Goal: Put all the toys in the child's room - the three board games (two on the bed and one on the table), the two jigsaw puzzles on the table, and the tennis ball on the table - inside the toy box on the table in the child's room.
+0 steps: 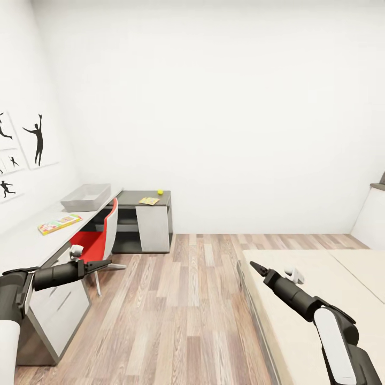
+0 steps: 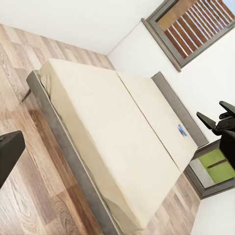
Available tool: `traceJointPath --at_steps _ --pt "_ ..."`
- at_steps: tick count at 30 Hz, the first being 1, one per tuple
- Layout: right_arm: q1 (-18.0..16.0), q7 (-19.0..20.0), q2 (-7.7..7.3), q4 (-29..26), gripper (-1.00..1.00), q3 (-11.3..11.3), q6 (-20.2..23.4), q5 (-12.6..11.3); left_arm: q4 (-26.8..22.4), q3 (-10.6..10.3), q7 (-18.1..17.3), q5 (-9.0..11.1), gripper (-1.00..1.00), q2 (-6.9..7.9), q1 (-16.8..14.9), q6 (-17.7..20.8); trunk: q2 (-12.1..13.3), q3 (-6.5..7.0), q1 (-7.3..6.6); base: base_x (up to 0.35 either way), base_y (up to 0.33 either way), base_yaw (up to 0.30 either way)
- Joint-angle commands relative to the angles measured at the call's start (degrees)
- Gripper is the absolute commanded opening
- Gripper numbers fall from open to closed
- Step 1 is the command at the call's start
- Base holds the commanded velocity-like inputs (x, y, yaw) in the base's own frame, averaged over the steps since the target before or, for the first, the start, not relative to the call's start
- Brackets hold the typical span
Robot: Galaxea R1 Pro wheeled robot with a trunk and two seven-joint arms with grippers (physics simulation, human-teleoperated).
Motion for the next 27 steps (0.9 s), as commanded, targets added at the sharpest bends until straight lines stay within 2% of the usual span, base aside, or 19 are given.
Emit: traceJointPath --at_steps 1,11,27 --pt "0.0 0.3 0.01 0.0 1.0 -0.1 0.3 0.2 0.0 0.2 -0.5 -0.6 1.0 -0.05 0.0 0.6 0.0 -0.03 0.02 -0.002 0.0 0.0" --pt "0.0 0.3 0.01 0.0 1.0 -0.1 0.3 0.2 0.0 0.1 -0.5 -0.6 1.0 -0.09 0.0 0.6 0.0 -0.03 0.02 -0.001 -0.075 0.0" --pt "0.0 0.3 0.01 0.0 1.0 -0.1 0.3 0.2 0.0 0.1 -0.5 -0.6 1.0 -0.1 0.0 0.6 0.0 -0.03 0.02 0.0 -0.201 0.0"
